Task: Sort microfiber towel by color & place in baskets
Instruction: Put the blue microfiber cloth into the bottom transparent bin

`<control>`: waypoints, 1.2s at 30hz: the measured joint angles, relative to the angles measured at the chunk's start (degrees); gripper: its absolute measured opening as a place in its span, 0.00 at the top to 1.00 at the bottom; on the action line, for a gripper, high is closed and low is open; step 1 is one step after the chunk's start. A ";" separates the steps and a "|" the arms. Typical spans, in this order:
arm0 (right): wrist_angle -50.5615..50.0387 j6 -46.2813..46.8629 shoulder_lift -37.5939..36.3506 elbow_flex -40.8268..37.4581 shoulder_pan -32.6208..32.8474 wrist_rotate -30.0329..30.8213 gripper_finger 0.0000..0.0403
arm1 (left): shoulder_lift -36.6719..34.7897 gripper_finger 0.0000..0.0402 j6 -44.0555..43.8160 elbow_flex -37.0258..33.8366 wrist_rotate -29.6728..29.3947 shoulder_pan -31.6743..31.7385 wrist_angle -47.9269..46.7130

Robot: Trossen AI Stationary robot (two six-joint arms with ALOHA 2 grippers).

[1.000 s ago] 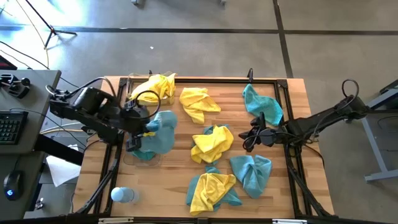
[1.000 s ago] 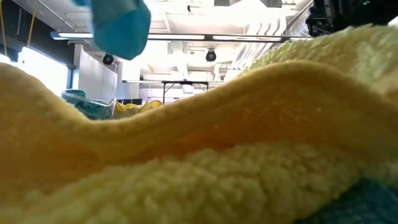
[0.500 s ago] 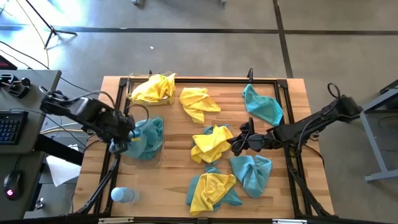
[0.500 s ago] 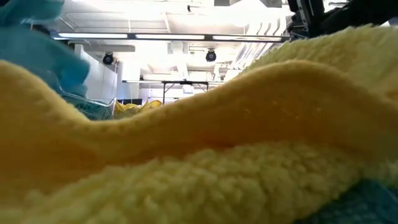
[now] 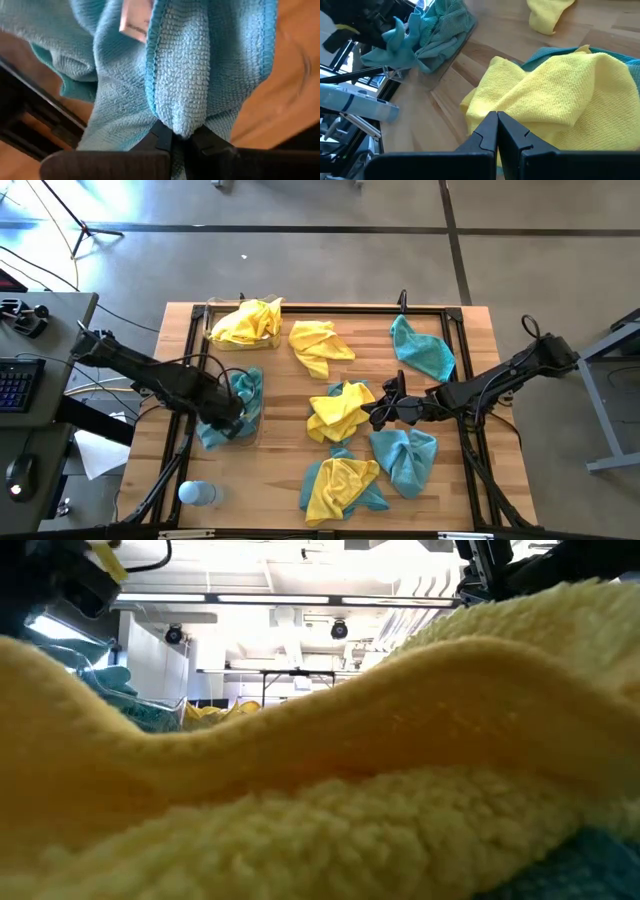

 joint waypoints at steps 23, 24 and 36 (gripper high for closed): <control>-0.39 -16.62 0.00 0.00 -0.04 -5.48 1.00 | 17.16 0.99 -28.48 -0.38 0.45 0.53 7.30; -0.39 -17.00 0.00 0.00 -0.04 -5.53 1.00 | 17.89 0.99 -28.07 -0.38 1.05 0.53 7.81; -0.63 -18.25 0.00 0.00 -0.04 -7.69 1.00 | 18.77 0.82 -26.96 -0.38 6.59 0.56 8.50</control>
